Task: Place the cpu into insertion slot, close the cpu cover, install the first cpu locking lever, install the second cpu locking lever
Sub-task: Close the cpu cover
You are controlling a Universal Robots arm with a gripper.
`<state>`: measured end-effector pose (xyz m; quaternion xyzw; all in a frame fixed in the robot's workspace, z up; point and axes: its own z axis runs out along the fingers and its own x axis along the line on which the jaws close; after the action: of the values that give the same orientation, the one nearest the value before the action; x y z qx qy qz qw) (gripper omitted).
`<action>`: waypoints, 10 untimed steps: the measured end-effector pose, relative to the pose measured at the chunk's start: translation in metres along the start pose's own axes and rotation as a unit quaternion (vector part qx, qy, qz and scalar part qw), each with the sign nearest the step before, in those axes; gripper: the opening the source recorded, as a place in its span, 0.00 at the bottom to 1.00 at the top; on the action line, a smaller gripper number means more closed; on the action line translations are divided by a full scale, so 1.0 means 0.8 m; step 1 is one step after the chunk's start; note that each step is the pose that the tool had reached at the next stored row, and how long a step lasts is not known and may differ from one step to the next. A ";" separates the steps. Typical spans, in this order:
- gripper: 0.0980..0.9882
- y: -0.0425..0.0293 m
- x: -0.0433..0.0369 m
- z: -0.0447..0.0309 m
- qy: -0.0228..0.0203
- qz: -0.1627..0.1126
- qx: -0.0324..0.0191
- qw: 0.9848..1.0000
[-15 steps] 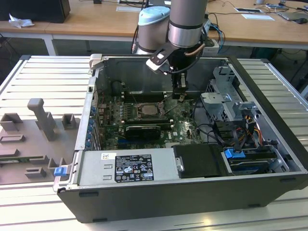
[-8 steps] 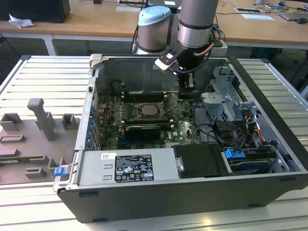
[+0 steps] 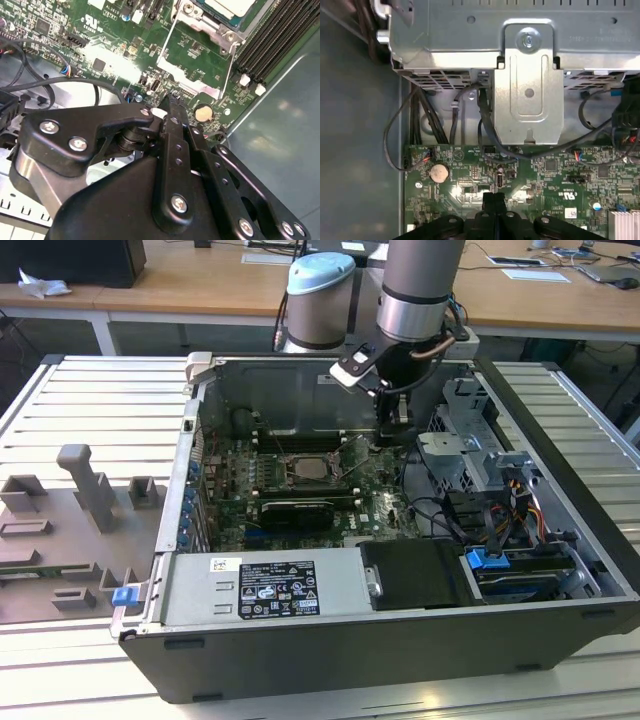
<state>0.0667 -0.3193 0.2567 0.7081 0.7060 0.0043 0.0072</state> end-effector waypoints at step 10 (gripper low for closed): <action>0.01 -0.0153 0.000 0.0106 0.001 -0.007 0.004 1.000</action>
<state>0.0546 -0.3190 0.2480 0.7035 0.7107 0.0019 0.0034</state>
